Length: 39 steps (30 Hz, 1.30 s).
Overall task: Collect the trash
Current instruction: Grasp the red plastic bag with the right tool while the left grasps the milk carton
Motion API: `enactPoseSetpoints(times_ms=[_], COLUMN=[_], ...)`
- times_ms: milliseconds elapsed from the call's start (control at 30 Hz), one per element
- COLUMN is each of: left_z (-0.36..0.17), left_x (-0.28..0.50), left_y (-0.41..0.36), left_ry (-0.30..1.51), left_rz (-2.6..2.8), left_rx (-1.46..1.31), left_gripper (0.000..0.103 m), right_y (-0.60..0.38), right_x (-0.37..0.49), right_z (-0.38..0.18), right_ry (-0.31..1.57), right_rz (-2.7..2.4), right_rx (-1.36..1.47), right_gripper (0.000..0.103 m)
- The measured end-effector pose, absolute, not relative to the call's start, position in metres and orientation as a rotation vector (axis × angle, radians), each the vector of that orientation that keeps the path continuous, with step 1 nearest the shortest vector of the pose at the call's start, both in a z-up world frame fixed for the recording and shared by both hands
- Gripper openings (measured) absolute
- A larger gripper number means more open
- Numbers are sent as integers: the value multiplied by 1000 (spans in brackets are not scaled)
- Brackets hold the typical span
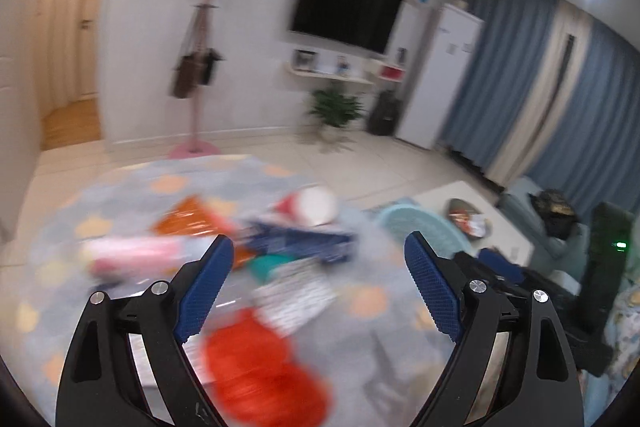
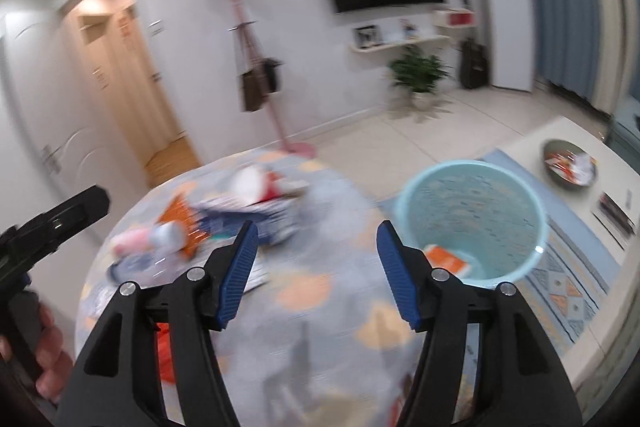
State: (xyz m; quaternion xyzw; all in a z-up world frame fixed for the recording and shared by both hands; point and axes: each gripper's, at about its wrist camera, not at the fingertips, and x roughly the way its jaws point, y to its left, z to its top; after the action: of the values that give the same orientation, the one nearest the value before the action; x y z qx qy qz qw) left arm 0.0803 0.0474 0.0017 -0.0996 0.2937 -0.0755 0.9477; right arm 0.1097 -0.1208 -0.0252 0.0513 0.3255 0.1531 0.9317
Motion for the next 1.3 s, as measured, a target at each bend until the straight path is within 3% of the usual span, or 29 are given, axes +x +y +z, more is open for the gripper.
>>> enactPoseSetpoints(times_ms=[400,667,800,1000,1300], left_z=[-62,-90,-100,-112,-120], left_x=[34,28,28,25,18], left_y=[188,218,216,208,186], left_ry=[722,764,778,805,837], left_rz=[185,190,146,51,-99], left_rx=[-278,-352,-377,-410,-443], left_gripper=[85,85,85,84,74], right_y=[-8,12,9,2,-48], right_x=[78,81,82,70,63], right_z=[-90,-112,-113,-113,-95], right_ry=[814,864,883,855,803], right_rz=[492,473,517,523,442], right_rx=[-99,-169,-164,-193,-154], right_gripper=[62,62,37,18,11])
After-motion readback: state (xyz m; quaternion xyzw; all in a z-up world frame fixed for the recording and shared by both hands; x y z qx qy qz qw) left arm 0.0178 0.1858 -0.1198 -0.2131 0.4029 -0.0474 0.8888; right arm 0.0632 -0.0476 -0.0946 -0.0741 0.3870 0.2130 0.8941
